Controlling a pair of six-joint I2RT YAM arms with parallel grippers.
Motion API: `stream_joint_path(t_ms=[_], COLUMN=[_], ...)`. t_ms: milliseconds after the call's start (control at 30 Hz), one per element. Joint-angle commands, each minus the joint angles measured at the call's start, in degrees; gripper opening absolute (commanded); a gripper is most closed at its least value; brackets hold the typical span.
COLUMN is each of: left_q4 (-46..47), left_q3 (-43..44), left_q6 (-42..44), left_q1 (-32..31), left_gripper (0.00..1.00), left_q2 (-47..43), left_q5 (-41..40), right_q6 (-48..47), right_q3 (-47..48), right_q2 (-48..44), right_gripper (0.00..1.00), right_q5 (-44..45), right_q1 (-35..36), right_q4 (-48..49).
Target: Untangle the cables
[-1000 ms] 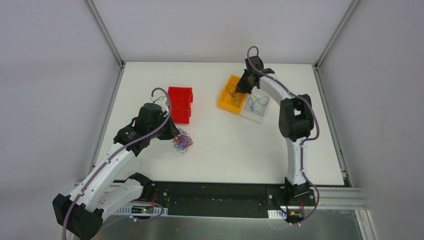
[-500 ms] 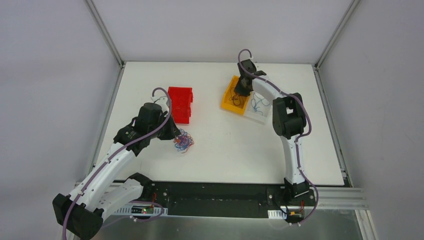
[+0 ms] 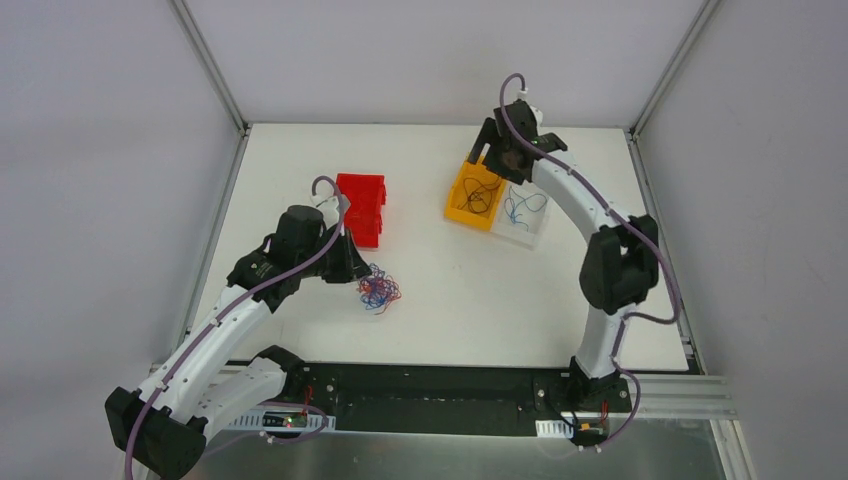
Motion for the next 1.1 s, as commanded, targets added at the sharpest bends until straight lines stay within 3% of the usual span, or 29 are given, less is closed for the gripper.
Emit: stream_joint_path(t_ms=[0, 200, 467, 633, 700, 800, 867, 967, 1067], left_q4=[3.5, 5.8, 11.7, 15.4, 15.6, 15.3, 14.4, 12.5, 9.8], left_q3=[1.0, 1.0, 5.9, 7.2, 6.0, 3.0, 1.6, 0.2, -0.4], left_q6=[-2.3, -3.1, -4.1, -4.3, -4.9, -7.0, -7.7, -7.6, -7.2], left_q1=[-0.4, -5.1, -15.5, -16.7, -16.7, -16.5, -16.5, -16.4, -16.3], left_gripper=[0.0, 0.0, 0.0, 0.01, 0.14, 0.57, 0.76, 0.88, 0.93], left_q2=[-1.2, 0.9, 11.3, 14.6, 14.3, 13.2, 12.4, 10.0, 8.3], left_q5=[5.3, 5.4, 4.5, 6.2, 2.6, -2.8, -4.8, -8.0, -11.0], right_q6=[-1.1, -2.3, -2.0, -0.7, -0.3, 0.2, 0.5, 1.1, 1.7], right_q3=[-7.9, -22.7, -44.2, -52.5, -55.1, -58.0, -59.3, -60.8, -62.2], right_q2=[-11.9, -26.2, -46.8, -54.4, -56.3, -58.6, -59.7, -60.3, -59.0], right_gripper=[0.88, 0.96, 0.97, 0.97, 0.97, 0.97, 0.97, 0.97, 0.97], right_q5=[-1.8, -5.0, -8.2, -12.6, -13.7, -14.1, -15.0, -16.4, -17.3], right_q1=[1.1, 2.0, 2.1, 2.0, 2.3, 2.6, 3.2, 4.6, 7.3], right_q4=[1.5, 3.8, 7.0, 5.4, 4.7, 4.0, 4.0, 5.9, 8.6])
